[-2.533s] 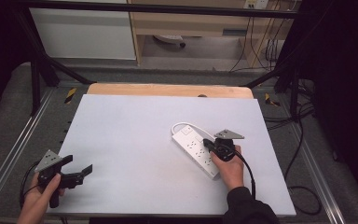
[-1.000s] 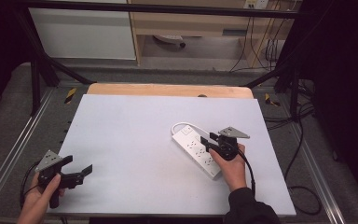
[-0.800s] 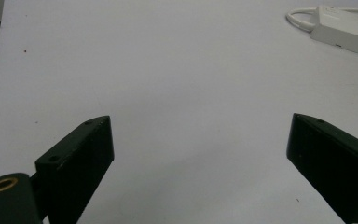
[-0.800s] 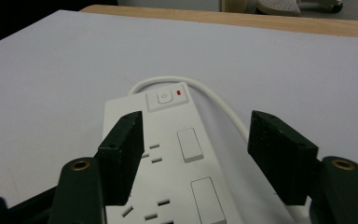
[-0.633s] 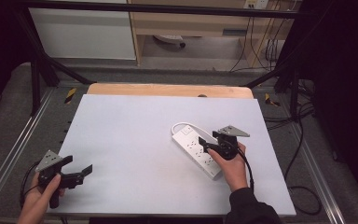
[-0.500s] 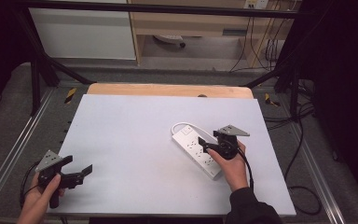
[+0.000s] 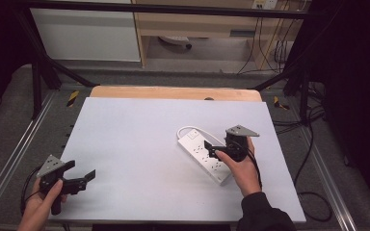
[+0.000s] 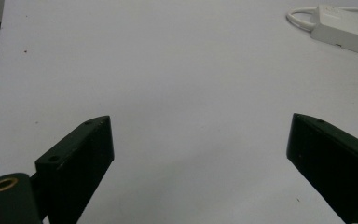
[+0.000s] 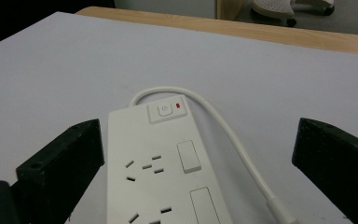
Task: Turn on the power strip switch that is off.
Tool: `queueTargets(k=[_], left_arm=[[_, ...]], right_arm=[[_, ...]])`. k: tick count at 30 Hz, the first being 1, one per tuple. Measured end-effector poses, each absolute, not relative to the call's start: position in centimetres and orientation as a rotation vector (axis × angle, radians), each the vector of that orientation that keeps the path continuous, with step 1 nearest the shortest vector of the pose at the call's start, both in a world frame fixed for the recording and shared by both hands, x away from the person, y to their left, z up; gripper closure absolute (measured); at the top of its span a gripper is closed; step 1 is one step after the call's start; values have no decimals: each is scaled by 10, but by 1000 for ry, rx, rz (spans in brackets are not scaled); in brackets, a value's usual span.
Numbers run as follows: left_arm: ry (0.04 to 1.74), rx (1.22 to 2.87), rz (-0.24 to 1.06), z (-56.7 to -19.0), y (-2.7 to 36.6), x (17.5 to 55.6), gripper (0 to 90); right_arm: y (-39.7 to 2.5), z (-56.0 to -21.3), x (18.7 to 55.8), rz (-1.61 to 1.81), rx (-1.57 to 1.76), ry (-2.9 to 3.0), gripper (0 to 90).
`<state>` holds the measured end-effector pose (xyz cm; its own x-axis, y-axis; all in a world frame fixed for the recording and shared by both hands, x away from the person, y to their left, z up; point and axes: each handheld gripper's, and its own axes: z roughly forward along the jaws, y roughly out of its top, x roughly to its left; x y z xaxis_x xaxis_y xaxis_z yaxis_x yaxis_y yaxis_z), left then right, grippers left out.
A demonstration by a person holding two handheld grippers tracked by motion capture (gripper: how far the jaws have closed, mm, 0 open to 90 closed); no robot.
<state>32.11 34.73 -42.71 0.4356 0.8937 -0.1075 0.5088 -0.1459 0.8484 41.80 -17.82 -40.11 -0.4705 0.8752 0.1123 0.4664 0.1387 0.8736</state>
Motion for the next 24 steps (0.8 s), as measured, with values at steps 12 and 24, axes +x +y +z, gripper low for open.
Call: queueTargets(k=[12,24], left_arm=[[1197,1805,545,-427,348,321,73],[1194,1806,544,-427,347,320,73]], right_arm=[[-189,-383,409,1297,1252,1922,32],[-223,-379,389,1295,1242,1825,36]])
